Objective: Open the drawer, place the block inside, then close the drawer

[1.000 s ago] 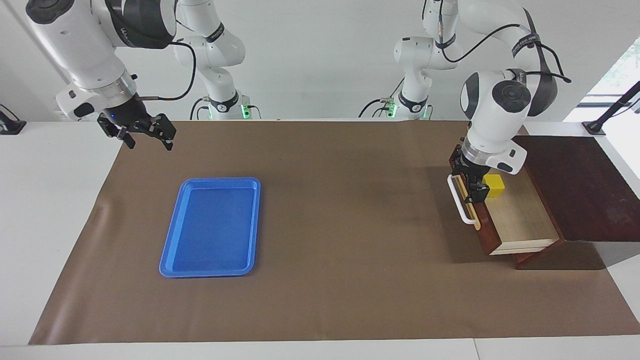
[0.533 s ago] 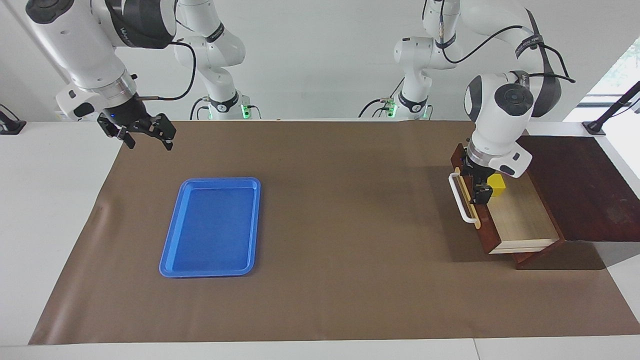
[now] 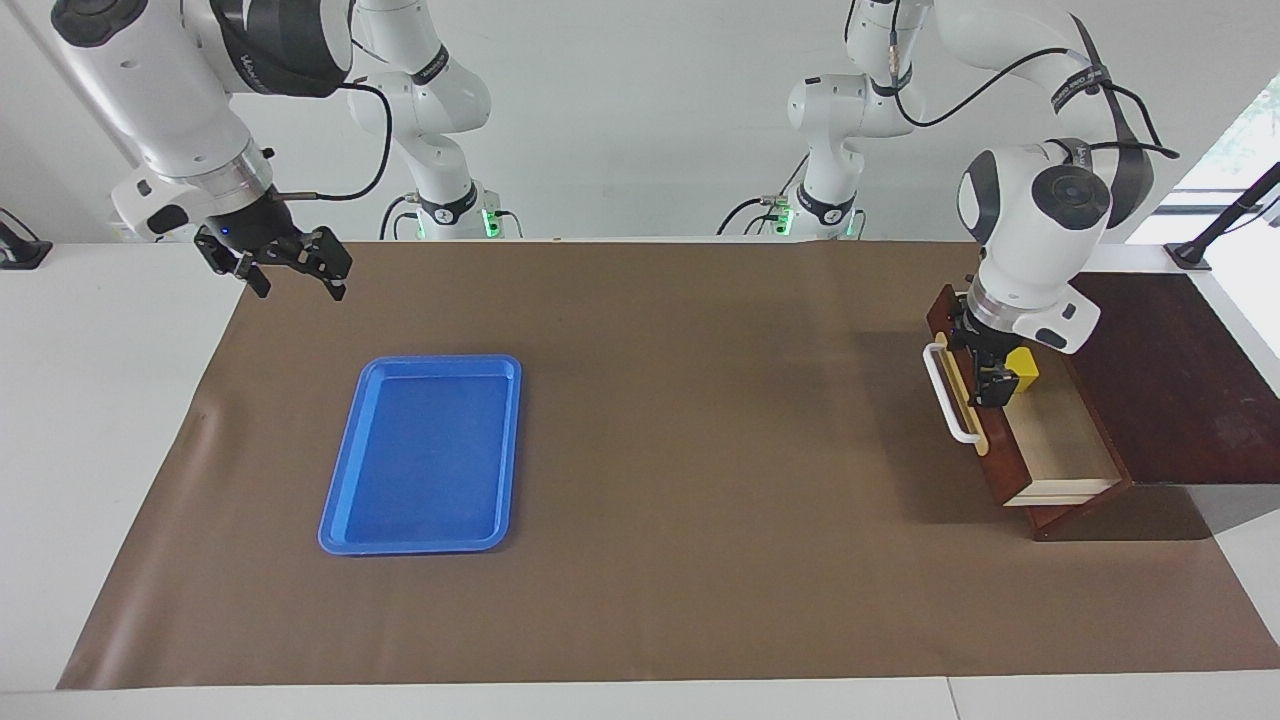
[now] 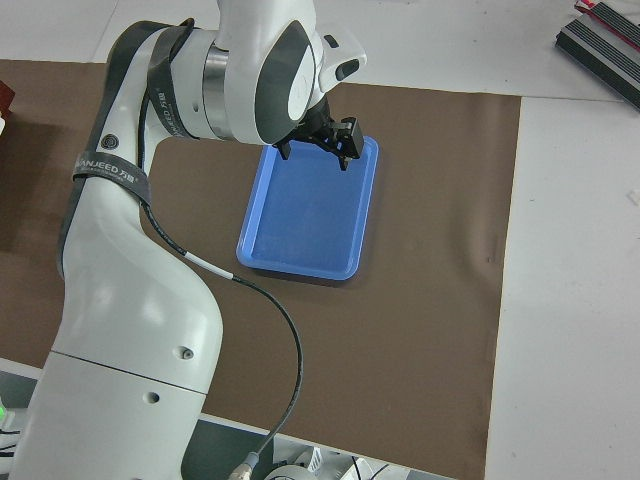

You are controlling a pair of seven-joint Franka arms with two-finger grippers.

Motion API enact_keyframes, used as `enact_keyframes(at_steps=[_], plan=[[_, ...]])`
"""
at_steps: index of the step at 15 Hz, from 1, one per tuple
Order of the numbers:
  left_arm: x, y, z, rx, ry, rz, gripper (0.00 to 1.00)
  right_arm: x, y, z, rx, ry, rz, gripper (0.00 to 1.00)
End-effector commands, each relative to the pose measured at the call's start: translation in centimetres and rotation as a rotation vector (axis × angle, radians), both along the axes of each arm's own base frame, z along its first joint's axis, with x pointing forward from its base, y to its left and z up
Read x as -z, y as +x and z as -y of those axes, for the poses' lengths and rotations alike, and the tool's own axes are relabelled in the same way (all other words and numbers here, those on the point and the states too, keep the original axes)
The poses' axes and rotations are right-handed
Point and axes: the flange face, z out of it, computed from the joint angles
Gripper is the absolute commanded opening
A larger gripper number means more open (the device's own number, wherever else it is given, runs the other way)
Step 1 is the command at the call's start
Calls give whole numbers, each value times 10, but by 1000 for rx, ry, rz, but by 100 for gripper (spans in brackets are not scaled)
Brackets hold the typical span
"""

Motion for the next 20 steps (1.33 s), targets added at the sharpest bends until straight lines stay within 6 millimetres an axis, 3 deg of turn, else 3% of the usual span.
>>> enact_keyframes(at_steps=[1, 5, 9, 12, 14, 15, 20], plan=[[-1, 2, -53, -4, 14, 18, 100, -2, -6, 4, -16, -13, 2, 100], [-1, 3, -101, -2, 15, 36, 100, -2, -6, 2, -19, -13, 0, 100], [0, 0, -116, -13, 16, 33, 100, -2, -6, 3, -17, -12, 0, 100], [-16, 3, -107, 54, 18, 9, 100, -2, -6, 4, -16, -11, 0, 100], [-42, -2, -86, 194, 14, -46, 100, -2, -6, 4, -16, -11, 0, 100], [-61, -10, -83, 267, 11, -51, 100, -2, -6, 3, -17, -11, 0, 100], [-99, -41, -54, 677, -53, -139, 100, -2, -6, 4, -16, -11, 0, 100]])
